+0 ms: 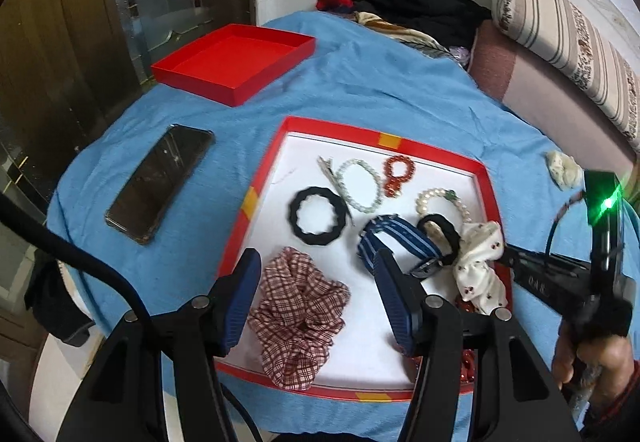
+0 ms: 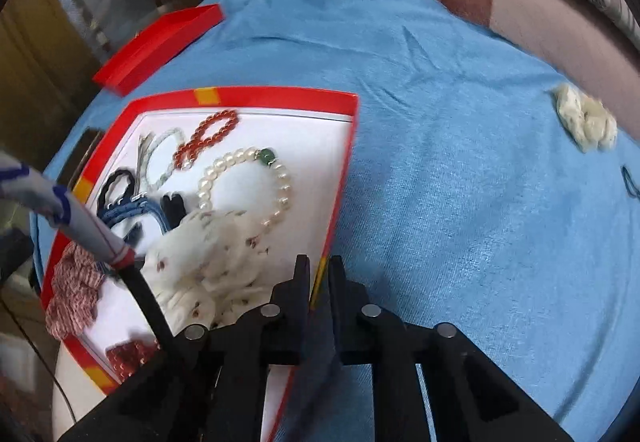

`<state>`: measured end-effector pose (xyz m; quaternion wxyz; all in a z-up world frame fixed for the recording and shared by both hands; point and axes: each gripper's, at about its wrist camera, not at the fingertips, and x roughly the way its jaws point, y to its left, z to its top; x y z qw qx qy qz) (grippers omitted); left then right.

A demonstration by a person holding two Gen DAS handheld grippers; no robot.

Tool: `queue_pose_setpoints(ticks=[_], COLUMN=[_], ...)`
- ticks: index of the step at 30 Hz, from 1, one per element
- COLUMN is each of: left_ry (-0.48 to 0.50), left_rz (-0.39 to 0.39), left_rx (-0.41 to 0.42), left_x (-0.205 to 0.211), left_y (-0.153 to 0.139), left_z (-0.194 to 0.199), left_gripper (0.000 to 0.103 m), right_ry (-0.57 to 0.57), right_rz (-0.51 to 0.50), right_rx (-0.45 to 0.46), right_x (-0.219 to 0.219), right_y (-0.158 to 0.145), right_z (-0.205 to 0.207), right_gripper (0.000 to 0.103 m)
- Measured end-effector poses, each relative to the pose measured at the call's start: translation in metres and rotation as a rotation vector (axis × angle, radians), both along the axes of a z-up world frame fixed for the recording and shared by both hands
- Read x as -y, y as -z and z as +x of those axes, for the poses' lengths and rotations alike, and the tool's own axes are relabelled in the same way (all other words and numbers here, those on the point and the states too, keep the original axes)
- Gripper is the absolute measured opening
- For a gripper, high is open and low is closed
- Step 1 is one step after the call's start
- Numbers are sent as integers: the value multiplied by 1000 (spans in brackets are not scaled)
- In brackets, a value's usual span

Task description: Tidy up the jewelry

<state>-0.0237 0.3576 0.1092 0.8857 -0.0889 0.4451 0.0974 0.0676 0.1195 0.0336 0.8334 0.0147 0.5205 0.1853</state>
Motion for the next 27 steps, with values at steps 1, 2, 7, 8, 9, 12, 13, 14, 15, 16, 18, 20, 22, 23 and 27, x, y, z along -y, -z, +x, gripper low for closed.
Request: queue_pose_setpoints(ticks=[1, 2, 7, 8, 9, 12, 13, 14, 15, 16, 18, 20, 22, 23, 27], left_ry=[8, 14, 46, 54, 57, 85, 94, 103, 108, 120, 136, 153, 170, 177, 189], left_rz=[-4, -6, -28, -31, -32, -39, -42, -44, -44, -44, -47, -51, -48, -48, -50], left_rx=[0, -2, -14, -16, -17, -15, -14, -13, -13, -14, -18, -19, -18, -17, -4], left_x=[3, 6, 22, 26, 28, 44, 49, 55, 58, 66, 78, 90, 104, 111, 135], left_y=[1, 2, 6, 7, 7, 6, 6, 5, 4, 4, 3, 2, 0, -1, -7], left_z=[1, 1, 5, 5, 5, 7, 7, 7, 8, 9, 10, 11, 11, 11, 5], left_gripper=[57, 57, 57, 57, 57, 57, 57, 57, 57, 57, 57, 57, 57, 57, 60], right_ry=[16, 44, 177, 221, 250, 333, 361, 385, 419, 440, 496, 525, 518, 506, 467], right_rz=[9, 5, 1, 0, -6, -21, -10, 1, 8, 7, 19, 37, 47, 45, 92], right_rx=[0, 10, 22, 21, 25, 29, 26, 23, 22, 22, 23, 19, 22, 24, 26], right_x=[3, 9, 53, 70, 82, 124, 139, 152, 166, 174, 197, 209, 209, 207, 215], right_y=[-1, -2, -4, -3, -3, -2, -1, -2, -2, -3, -1, 1, 1, 1, -2], right_z=[1, 2, 6, 7, 5, -1, -4, -8, -14, -16, -28, -37, -44, -43, -50], right_gripper=[7, 4, 2, 2, 3, 3, 3, 4, 4, 4, 4, 3, 3, 4, 8])
